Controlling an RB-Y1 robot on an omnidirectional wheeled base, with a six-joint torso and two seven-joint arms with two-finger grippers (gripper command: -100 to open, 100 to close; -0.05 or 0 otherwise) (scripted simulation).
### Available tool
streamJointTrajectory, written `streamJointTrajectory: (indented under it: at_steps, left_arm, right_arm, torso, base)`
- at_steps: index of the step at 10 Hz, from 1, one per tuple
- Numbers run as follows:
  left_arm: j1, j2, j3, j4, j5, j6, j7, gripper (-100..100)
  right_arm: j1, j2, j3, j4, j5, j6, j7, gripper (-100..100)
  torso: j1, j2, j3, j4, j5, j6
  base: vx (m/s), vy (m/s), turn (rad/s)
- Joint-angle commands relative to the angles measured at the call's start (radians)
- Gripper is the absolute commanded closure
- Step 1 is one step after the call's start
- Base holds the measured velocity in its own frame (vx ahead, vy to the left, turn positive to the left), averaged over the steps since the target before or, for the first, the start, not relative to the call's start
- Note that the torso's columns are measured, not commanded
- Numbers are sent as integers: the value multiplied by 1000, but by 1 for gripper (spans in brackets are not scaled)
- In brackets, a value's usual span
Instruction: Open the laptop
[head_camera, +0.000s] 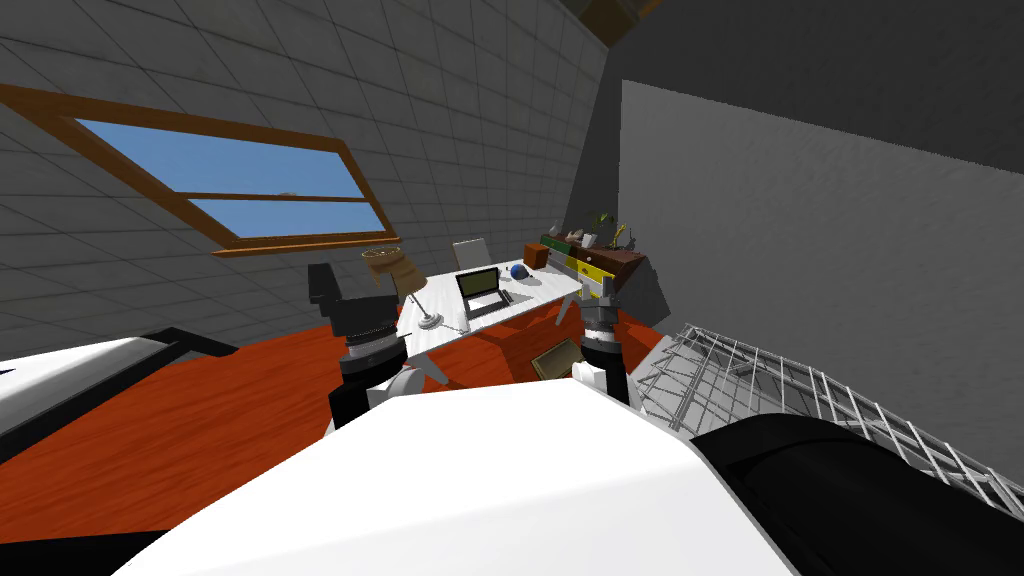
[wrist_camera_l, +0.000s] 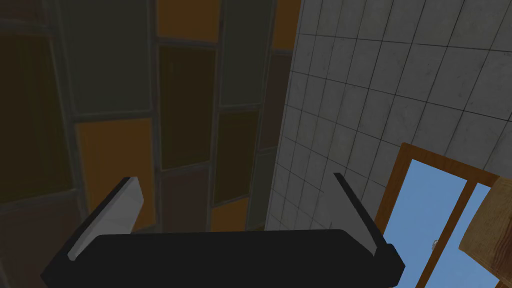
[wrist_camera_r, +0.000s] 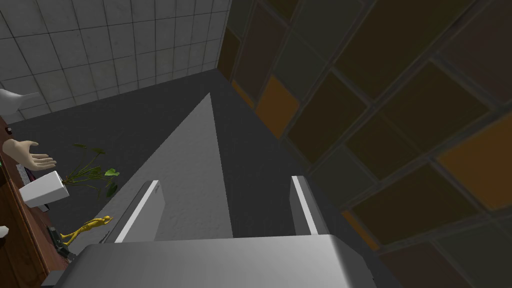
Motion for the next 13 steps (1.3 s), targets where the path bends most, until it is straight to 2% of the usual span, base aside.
streamJointTrajectory:
  at_steps: [1, 9, 10, 12, 13]
  left_arm:
    - [0, 0, 0, 0, 0, 0, 0, 0]
    - [0, 0, 0, 0, 0, 0, 0, 0]
    - [-10, 43, 14, 13, -4, 15, -1, -100]
    - [-25, 75, 34, 32, -9, 38, -3, -100]
    - [-45, 99, 62, 56, -17, 69, -6, -100]
  right_arm:
    - [0, 0, 0, 0, 0, 0, 0, 0]
    - [0, 0, 0, 0, 0, 0, 0, 0]
    - [0, 0, 0, 0, 0, 0, 0, 0]
    - [0, 0, 0, 0, 0, 0, 0, 0]
    - [0, 0, 0, 0, 0, 0, 0, 0]
  torso:
    - [0, 40, -82, 41, 0, 0]
    - [0, 618, -1234, 617, 0, 0]
    - [0, 691, -1382, 691, 0, 0]
    - [0, 734, -1471, 734, 0, 0]
    - [0, 736, -1476, 737, 0, 0]
  base:
    - [0, 0, 0]
    - [0, 0, 0]
    - [16, -3, -56]
    - [22, -8, -64]
    - [43, -14, -130]
